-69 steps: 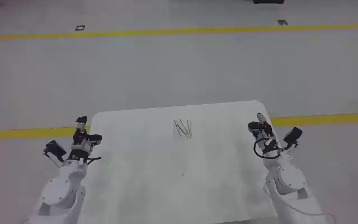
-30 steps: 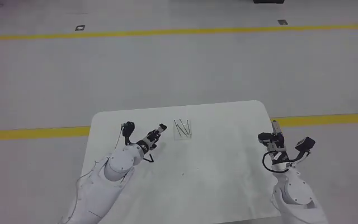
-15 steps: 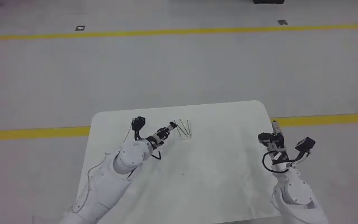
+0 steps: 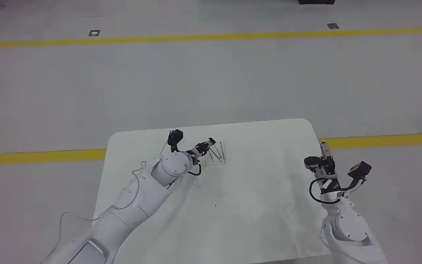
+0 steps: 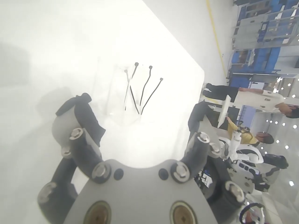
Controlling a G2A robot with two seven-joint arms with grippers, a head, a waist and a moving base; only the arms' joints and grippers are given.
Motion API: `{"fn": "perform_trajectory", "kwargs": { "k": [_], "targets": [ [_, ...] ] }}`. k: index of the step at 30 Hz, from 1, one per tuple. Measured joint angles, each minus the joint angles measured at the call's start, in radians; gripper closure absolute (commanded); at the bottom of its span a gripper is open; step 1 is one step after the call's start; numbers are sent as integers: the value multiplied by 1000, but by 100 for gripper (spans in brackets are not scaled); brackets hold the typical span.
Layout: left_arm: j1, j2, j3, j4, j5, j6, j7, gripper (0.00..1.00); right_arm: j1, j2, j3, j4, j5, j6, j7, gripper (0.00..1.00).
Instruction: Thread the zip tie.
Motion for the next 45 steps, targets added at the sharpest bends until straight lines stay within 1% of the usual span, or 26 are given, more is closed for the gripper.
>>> {"fn": "perform_trajectory", "kwargs": {
  "k": [2,4,5,7,8,10,11,13,14,16,17,19,26,28,29,31,34,35,37,38,39,40,41,42,43,45],
  "targets": [
    [-2,0,2,-2,2,0,-2,0,0,0,0,0,0,0,0,0],
    [-22,1,13,4,31,0,-31,0,0,0,0,0,0,0,0,0],
    [-42,0,21,22,58,0,-55,0,0,0,0,0,0,0,0,0],
    [-73,-4,34,54,81,0,-101,0,0,0,0,0,0,0,0,0],
    [-95,-8,45,76,96,0,-130,0,0,0,0,0,0,0,0,0],
    [-127,-16,66,113,118,0,-175,0,0,0,0,0,0,0,0,0],
    [-150,-23,79,142,132,0,-205,0,0,0,0,0,0,0,0,0],
    [-185,-37,99,200,128,0,-256,0,0,0,0,0,0,0,0,0],
    [-209,-49,115,241,134,0,-289,0,0,0,0,0,0,0,0,0],
    [-242,-73,132,299,140,0,-318,0,0,0,0,0,0,0,0,0],
    [-255,-82,147,313,149,0,-312,0,0,0,0,0,0,0,0,0],
    [-256,-83,157,315,157,0,-303,0,0,0,0,0,0,0,0,0],
    [-253,-82,158,310,159,0,-305,0,0,0,0,0,0,0,0,0],
    [-262,-84,175,305,185,0,-342,0,0,0,0,0,0,0,0,0],
    [-277,-84,182,311,202,0,-381,0,0,0,0,0,0,0,0,0],
    [-295,-88,185,319,209,0,-428,0,0,0,0,0,0,0,0,0],
    [-331,-101,203,344,234,0,-503,0,0,0,0,0,0,0,0,0],
    [-345,-109,216,357,252,0,-538,0,0,0,0,0,0,0,0,0],
    [-364,-126,227,389,265,0,-583,0,0,0,0,0,0,0,0,0],
    [-377,-140,235,418,260,0,-605,0,0,0,0,0,0,0,0,0],
    [-383,-152,238,442,260,0,-606,0,0,0,0,0,0,0,0,0],
    [-388,-166,240,468,258,0,-590,0,0,0,0,0,0,0,0,0],
    [-391,-181,246,497,260,0,-549,0,0,0,0,0,0,0,0,0],
    [-392,-186,249,506,266,0,-524,0,0,0,0,0,0,0,0,0],
    [-392,-186,251,508,271,0,-514,0,0,0,0,0,0,0,0,0],
    [-392,-185,251,506,273,0,-524,0,0,0,0,0,0,0,0,0]
  ]
}}
